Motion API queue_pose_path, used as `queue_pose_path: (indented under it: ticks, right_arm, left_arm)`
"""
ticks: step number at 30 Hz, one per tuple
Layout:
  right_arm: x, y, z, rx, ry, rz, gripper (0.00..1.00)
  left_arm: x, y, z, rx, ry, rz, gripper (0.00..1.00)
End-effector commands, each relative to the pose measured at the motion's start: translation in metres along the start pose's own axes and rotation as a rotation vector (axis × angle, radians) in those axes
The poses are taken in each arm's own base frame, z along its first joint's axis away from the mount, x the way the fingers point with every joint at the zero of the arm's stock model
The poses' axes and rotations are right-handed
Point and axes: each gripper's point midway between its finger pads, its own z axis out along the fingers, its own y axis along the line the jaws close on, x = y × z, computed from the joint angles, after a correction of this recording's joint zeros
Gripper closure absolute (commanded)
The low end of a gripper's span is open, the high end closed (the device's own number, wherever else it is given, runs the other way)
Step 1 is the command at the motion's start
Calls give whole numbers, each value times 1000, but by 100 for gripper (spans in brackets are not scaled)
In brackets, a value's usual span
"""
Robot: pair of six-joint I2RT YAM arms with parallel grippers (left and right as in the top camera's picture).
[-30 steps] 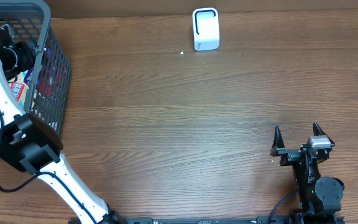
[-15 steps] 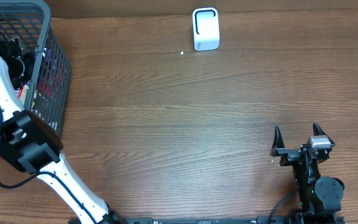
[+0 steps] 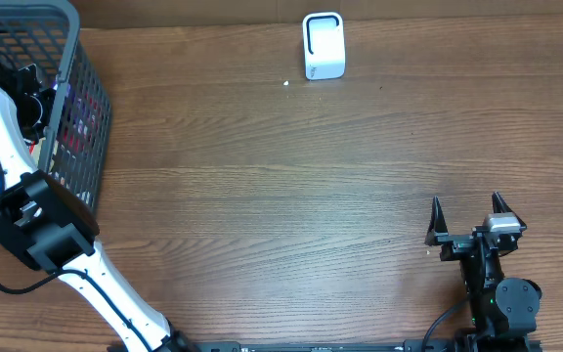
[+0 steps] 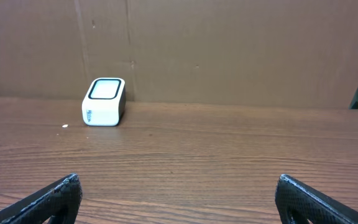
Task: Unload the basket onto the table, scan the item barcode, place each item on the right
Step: 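Grasp the purple Carefree pad pack in the basket with the left gripper, then lift the purple pack out and carry it toward the white scanner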
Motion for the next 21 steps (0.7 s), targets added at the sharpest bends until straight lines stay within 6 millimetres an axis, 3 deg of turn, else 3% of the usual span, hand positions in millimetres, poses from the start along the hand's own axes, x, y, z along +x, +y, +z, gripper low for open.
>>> queue_pose_path:
  ticks: [1,2,11,17,21]
  right_arm:
    - [1,-1,0,7,-6,5,0]
    - [1,-1,0,7,-6,5,0]
    - [1,-1,0,7,-6,5,0]
    - [1,-1,0,7,-6,5,0]
    - [1,-1,0,7,-6,5,0]
  left_arm:
    - [-9,-1,-12,-5,-30,-37,91]
    - [-12,-1,-19,-7,-45,-46,96]
    - [-52,-10,-112,-18,-258,-98,96]
    - [-65,-20,-190,-11,-442,-145,96]
    - [-63,-31,-257,16,-590,-221,96]
